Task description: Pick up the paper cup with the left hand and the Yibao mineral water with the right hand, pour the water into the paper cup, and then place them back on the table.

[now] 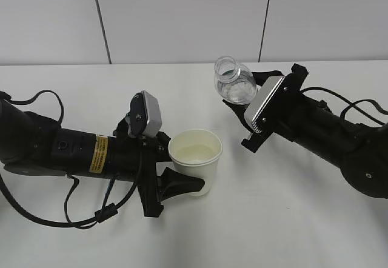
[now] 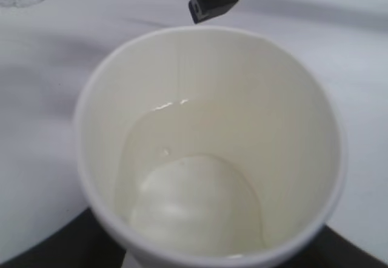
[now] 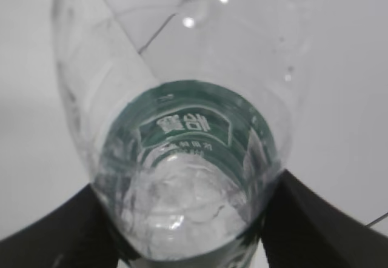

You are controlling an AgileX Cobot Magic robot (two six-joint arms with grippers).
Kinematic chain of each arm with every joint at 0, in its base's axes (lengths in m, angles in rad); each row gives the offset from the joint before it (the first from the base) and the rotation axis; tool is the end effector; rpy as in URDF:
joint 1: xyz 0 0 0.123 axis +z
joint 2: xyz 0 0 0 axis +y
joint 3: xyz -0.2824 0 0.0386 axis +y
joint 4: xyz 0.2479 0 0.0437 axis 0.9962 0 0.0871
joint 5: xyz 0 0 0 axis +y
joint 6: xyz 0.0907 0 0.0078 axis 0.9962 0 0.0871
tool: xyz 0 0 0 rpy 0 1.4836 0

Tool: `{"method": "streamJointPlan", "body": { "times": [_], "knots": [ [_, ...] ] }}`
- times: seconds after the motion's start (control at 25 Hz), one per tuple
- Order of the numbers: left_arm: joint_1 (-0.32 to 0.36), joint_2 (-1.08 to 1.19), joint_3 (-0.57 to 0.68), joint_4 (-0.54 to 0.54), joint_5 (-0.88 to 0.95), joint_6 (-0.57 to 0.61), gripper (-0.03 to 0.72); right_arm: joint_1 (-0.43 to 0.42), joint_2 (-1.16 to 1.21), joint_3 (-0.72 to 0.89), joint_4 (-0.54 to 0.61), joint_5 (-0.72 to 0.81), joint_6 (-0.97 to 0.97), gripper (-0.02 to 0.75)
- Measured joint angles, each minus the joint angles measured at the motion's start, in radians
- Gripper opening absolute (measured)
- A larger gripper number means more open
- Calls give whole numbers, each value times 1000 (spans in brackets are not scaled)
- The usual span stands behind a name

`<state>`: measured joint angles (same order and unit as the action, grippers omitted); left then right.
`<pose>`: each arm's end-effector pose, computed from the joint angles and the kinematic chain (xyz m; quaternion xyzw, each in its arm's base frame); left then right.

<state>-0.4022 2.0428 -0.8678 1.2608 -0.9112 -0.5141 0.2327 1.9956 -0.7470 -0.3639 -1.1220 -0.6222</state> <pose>0.2898 -0.1976 0.1058 0.5405 0.6506 -0.3417 0.4097 0.3412 0.1108 0.1372 -0.4482 0.5749 -0.0700 0.6809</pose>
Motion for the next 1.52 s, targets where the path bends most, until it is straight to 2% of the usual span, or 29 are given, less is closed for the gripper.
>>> {"method": "streamJointPlan", "body": {
  "times": [0.32, 0.68, 1.16, 1.52],
  "knots": [
    [0, 0, 0, 0, 1, 0, 434, 0, -2, 63, -14, 0, 344, 444],
    [21, 0, 0, -39, 6, 24, 434, 0, -2, 92, -56, 5, 586, 444],
    [135, -12, 0, -124, 22, 134, 434, 0, -4, 92, -42, 53, 671, 444],
    [145, -12, 0, -136, 89, 195, 434, 0, 50, 92, -39, 58, 674, 444]
  ]
}}
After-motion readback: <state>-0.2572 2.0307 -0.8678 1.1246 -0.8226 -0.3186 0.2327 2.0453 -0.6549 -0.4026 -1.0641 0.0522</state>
